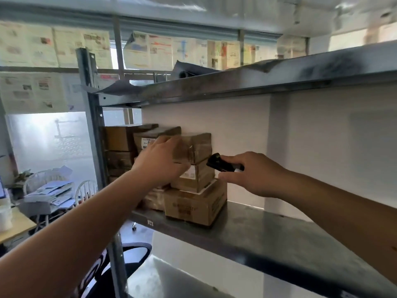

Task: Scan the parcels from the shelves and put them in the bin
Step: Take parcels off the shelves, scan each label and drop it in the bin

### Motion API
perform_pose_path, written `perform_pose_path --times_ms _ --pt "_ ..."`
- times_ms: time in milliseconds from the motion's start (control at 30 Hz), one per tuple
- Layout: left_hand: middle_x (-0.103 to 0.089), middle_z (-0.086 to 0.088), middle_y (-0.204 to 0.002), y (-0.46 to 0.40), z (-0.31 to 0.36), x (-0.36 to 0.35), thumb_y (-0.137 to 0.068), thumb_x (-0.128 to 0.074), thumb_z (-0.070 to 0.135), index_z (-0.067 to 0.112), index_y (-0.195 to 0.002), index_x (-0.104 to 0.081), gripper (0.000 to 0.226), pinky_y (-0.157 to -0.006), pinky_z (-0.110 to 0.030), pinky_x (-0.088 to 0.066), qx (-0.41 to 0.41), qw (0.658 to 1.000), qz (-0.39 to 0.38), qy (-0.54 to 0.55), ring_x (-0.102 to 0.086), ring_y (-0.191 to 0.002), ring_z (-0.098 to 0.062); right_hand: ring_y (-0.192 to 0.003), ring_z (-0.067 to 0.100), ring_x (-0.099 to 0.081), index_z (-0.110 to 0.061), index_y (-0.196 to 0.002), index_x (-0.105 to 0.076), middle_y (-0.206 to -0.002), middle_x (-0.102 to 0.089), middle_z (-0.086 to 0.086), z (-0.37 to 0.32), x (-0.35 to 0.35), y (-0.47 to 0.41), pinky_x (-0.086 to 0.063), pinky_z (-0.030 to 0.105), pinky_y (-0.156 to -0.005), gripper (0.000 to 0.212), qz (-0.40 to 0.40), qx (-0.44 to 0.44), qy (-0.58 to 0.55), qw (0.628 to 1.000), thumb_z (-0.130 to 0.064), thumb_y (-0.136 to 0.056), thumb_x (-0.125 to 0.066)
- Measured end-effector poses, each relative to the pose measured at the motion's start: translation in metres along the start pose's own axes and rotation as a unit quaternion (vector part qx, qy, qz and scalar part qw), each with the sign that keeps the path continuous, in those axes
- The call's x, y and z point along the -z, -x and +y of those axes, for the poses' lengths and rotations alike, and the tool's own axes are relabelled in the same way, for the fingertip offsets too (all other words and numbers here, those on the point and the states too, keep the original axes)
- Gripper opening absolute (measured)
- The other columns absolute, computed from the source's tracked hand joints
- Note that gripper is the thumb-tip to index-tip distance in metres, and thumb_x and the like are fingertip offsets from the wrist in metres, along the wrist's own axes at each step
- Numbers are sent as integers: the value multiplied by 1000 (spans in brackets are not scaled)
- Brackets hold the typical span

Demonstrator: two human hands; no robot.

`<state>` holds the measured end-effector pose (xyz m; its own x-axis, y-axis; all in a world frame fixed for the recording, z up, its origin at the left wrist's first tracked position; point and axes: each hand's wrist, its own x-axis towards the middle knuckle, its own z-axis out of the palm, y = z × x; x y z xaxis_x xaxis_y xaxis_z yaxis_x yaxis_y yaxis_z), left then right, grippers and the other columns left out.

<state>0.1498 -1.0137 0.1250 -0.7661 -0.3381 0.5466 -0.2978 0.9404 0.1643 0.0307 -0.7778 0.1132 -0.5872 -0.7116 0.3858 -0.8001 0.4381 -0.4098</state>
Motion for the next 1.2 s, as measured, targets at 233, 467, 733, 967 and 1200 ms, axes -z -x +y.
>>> perform_pose_path --times_ms 233,467,733,967,1200 --pt "-28 -2 -169 -63 -31 -11 -86 -67 68 35 -162 -28 92 -120 -52 -37 -57 998 -31 9 -32 -152 -30 -104 13 -60 -41 -152 -47 -137 -62 -7 -19 -14 -32 -53 35 -94 62 41 -58 30 997 -57 -95 -65" --pt "-31 -7 -165 -90 -40 -26 -85 -63 71 31 -160 -32 91 -119 -54 -37 -83 996 -38 12 -29 -151 -36 -116 14 -58 -41 -152 -46 -144 -59 -5 -15 -29 -41 -49 31 -96 61 70 -116 38 990 -57 -96 -64" --pt "-52 -6 -151 -94 -32 -26 -87 -68 67 21 -158 -40 89 -106 -37 -45 -79 986 -54 133 -52 -135 -28 -120 13 -58 -41 -153 -47 -145 -59 -9 -6 -27 -42 -49 33 -105 66 79 -155 59 983 -61 -92 -66" --pt "-65 -3 -130 -107 -15 -26 -87 -64 73 22 -144 -58 77 -96 -42 -54 48 912 -118 390 -63 -113 -24 -116 14 -59 -39 -153 -47 -143 -60 -8 6 -9 -43 -51 32 -101 66 66 -157 80 982 -60 -93 -66" --pt "-70 -16 -119 -110 -11 -6 -89 -79 36 18 -119 -63 39 -59 -37 -59 165 806 -279 496 -68 -97 -31 -118 13 -56 -33 -155 -45 -149 -56 -4 16 -5 -54 -45 25 -97 68 55 -138 63 987 -58 -95 -65"
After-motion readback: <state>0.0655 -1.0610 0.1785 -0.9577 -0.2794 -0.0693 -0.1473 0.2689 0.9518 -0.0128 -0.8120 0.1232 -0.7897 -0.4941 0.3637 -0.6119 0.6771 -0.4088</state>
